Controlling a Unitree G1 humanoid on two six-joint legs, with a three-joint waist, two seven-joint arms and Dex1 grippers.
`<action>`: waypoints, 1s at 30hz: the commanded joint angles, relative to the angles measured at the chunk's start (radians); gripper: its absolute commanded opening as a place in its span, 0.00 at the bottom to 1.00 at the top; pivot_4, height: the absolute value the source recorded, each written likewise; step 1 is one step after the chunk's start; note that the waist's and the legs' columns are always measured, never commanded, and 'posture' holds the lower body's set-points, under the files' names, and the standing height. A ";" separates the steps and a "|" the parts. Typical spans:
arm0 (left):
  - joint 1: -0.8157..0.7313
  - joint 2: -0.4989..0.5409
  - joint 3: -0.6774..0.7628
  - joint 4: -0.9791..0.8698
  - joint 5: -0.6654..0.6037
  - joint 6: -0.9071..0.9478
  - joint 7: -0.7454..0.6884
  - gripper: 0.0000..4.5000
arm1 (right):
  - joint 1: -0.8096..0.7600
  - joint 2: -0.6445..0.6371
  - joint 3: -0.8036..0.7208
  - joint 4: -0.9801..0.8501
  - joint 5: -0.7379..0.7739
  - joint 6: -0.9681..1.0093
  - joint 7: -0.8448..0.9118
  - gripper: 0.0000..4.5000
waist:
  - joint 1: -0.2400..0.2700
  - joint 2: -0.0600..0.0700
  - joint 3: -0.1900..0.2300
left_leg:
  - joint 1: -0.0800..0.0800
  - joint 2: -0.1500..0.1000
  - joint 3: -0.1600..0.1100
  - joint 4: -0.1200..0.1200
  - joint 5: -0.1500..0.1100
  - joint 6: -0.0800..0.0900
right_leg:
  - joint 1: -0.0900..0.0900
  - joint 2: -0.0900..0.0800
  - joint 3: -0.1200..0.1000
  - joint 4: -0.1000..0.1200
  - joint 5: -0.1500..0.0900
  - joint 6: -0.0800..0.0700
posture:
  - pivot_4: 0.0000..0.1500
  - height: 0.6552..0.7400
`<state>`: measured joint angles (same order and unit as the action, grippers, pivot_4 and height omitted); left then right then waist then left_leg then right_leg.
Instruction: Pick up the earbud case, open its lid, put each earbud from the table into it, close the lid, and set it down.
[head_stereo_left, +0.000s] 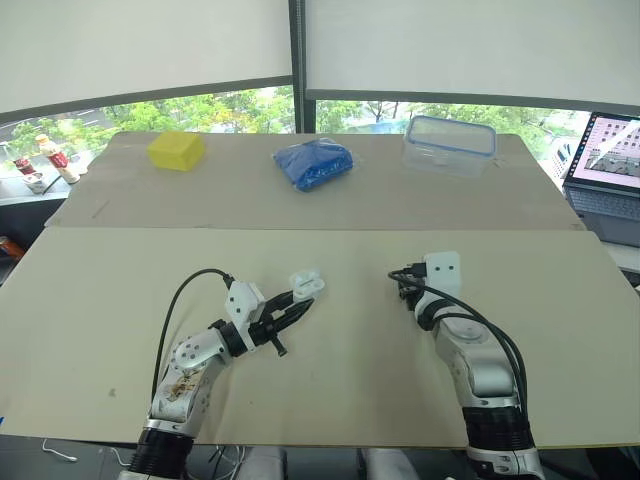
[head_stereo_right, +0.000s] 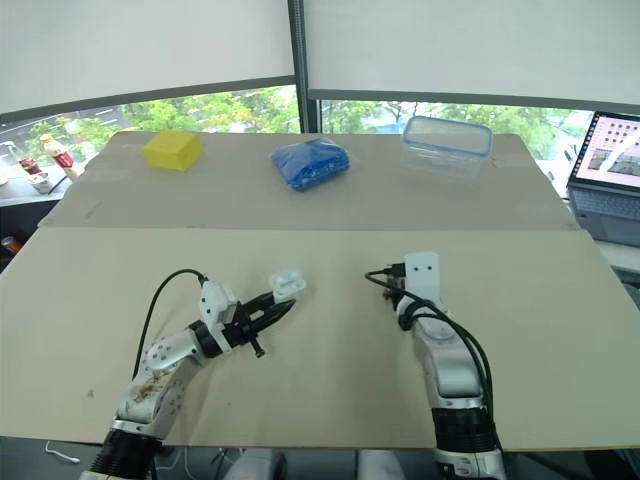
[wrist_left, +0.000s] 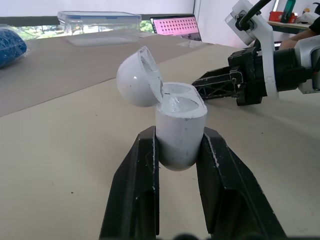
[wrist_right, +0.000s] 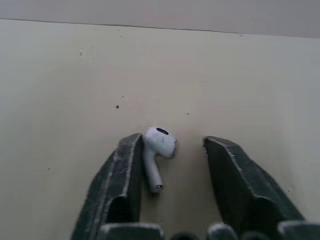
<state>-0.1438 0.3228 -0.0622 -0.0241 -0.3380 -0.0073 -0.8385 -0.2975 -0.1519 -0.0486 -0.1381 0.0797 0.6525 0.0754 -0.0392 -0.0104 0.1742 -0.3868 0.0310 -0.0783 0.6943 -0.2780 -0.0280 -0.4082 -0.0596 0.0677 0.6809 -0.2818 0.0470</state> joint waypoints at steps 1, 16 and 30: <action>-0.001 -0.003 -0.004 -0.014 0.002 -0.030 -0.007 0.12 | 0.019 -0.012 0.026 -0.019 0.006 0.039 0.033 0.14 | -0.003 0.000 0.000 | 0.000 0.000 0.000 0.000 0.000 0.000 | 0.000 0.000 0.000 0.000 0.000 0.000 | 1.00 0.36; 0.088 0.022 -0.011 -0.128 -0.011 -0.008 -0.004 0.12 | 0.238 -0.576 0.002 -0.311 0.224 -0.191 0.795 0.07 | -0.002 0.000 0.001 | -0.001 0.000 0.000 0.000 0.000 0.000 | 0.001 -0.001 0.000 -0.002 0.000 0.001 | 1.00 0.36; 0.133 0.064 -0.035 -0.251 -0.044 0.048 -0.032 0.12 | 0.360 -0.939 -0.004 -0.008 0.107 -0.752 1.232 0.07 | 0.000 -0.002 0.002 | 0.002 0.000 0.001 0.000 0.000 0.000 | 0.004 -0.001 0.000 -0.003 0.000 0.001 | 1.00 0.36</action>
<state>-0.0127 0.3853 -0.0948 -0.2300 -0.3611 0.0444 -0.8648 0.0866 -1.0828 -0.0490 -0.1631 0.1909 -0.0484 1.2884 -0.0391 -0.0122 0.1760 -0.3843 0.0309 -0.0775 0.6944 -0.2782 -0.0277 -0.4039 -0.0601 0.0679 0.6780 -0.2822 0.0478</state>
